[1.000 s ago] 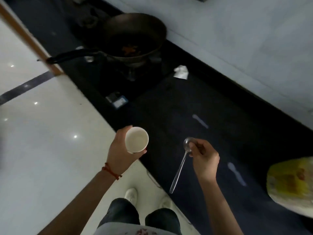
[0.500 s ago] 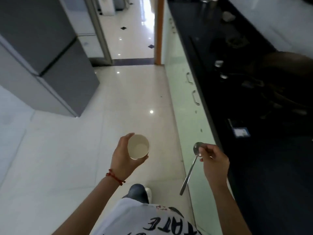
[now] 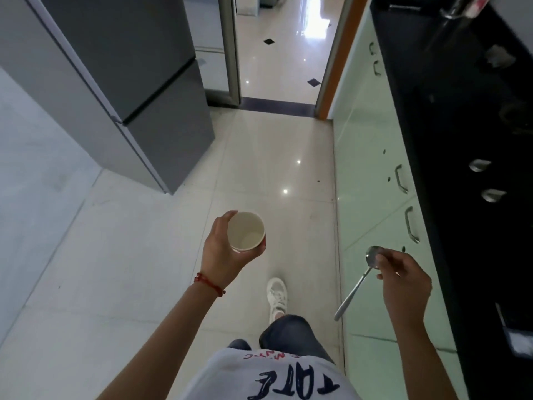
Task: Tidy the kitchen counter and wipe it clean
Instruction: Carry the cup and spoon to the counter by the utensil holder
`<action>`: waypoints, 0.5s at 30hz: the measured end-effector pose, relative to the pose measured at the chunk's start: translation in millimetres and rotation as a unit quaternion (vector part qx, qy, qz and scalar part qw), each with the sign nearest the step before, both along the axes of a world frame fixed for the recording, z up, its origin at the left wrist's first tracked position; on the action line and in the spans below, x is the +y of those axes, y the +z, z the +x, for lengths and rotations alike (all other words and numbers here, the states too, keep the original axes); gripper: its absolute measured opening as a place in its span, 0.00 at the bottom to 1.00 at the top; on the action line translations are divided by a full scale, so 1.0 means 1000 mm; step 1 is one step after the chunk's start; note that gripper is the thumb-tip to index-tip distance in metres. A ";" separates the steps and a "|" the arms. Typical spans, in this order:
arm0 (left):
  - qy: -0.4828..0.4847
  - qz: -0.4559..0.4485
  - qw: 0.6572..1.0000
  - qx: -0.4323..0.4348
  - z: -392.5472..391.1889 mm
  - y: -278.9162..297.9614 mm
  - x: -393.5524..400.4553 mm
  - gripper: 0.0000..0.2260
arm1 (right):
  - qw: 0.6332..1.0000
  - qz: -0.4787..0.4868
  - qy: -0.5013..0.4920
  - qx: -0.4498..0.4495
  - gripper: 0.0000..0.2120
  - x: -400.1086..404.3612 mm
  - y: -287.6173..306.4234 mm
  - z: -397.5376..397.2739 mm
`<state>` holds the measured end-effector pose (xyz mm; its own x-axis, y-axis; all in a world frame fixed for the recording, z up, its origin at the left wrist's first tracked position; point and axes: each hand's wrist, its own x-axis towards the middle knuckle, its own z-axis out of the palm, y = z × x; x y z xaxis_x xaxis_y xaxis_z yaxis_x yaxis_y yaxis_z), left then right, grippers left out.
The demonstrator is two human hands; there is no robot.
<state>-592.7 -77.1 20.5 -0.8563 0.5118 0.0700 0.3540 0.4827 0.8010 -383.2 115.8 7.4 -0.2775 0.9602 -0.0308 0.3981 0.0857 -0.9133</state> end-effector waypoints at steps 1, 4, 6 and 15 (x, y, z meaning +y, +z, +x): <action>-0.001 0.000 1.000 0.006 -0.016 -0.001 0.011 0.35 | 1.000 0.000 -0.001 0.002 0.05 0.011 -0.003 -0.014; -0.001 -0.016 1.000 0.014 -0.070 -0.007 0.042 0.35 | 1.000 0.010 -0.004 0.001 0.05 0.048 -0.014 -0.065; 0.003 -0.037 0.999 0.011 -0.105 -0.012 0.060 0.36 | 1.000 -0.003 -0.002 -0.009 0.05 0.072 -0.021 -0.104; 0.082 -0.096 0.992 -0.015 -0.248 -0.019 0.107 0.37 | 0.994 -0.011 0.112 -0.016 0.04 0.160 -0.014 -0.305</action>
